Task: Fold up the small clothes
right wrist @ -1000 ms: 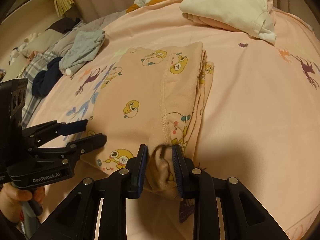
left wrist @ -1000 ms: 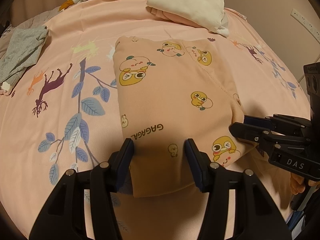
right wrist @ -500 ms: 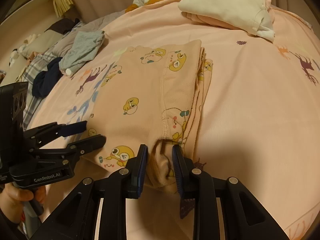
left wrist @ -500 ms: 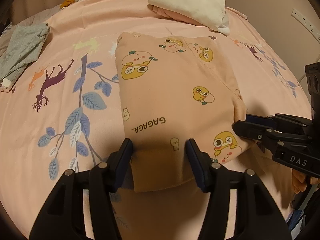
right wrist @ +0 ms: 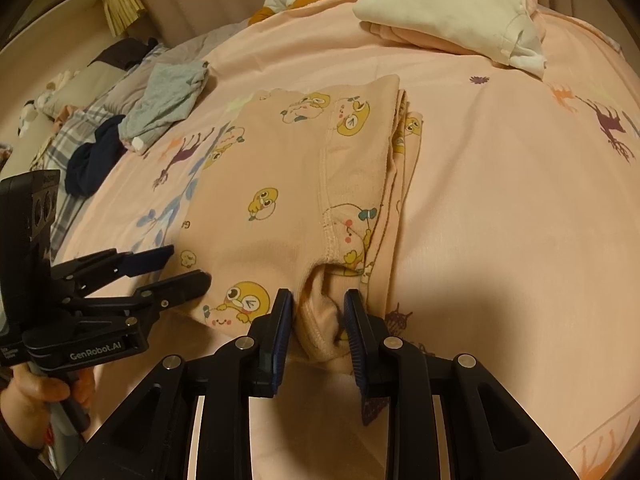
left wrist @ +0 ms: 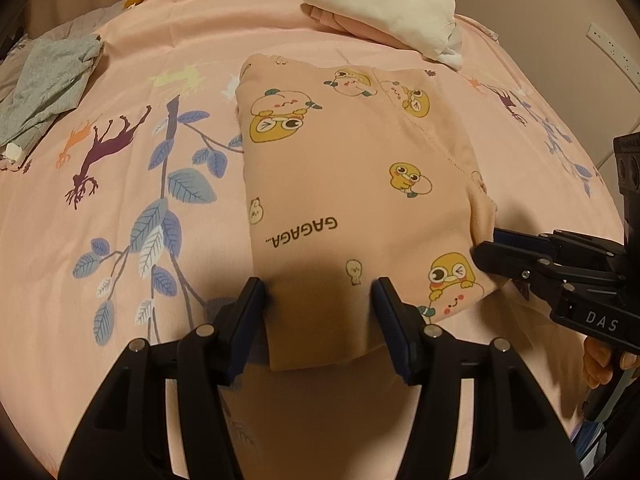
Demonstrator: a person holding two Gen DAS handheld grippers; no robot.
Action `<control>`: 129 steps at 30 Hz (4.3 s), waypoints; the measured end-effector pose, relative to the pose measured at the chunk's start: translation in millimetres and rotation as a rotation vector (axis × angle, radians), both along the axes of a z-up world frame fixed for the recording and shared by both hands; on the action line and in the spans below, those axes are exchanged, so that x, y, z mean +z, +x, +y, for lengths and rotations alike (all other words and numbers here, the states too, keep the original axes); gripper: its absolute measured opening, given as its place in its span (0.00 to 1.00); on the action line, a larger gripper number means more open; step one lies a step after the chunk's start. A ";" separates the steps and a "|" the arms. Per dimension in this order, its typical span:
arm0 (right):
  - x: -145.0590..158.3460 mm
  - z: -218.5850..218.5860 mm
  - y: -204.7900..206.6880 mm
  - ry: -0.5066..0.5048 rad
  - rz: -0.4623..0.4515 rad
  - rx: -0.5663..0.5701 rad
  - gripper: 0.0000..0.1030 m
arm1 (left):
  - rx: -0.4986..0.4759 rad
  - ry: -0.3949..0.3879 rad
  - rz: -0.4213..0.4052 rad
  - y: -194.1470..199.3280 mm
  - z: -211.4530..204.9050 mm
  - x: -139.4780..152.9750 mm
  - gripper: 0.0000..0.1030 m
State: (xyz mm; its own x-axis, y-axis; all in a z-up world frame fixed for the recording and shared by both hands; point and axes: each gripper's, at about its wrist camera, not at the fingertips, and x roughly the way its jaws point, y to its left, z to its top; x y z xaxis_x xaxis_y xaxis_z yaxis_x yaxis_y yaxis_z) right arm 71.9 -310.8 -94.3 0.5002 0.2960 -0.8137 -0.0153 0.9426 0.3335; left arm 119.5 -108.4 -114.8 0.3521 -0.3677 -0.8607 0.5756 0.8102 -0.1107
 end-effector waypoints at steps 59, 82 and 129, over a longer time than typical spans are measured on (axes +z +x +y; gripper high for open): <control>-9.7 -55.3 -16.1 0.311 0.068 -0.162 0.50 | 0.169 -0.202 0.182 26.7 43.6 3.3 0.75; -14.8 -64.5 23.1 0.393 0.034 -0.177 0.50 | 0.139 -0.249 0.193 68.1 14.7 -1.3 0.75; -13.8 -37.9 75.2 0.372 -0.036 -0.143 0.24 | 0.085 -0.215 0.116 86.8 -23.2 3.1 0.34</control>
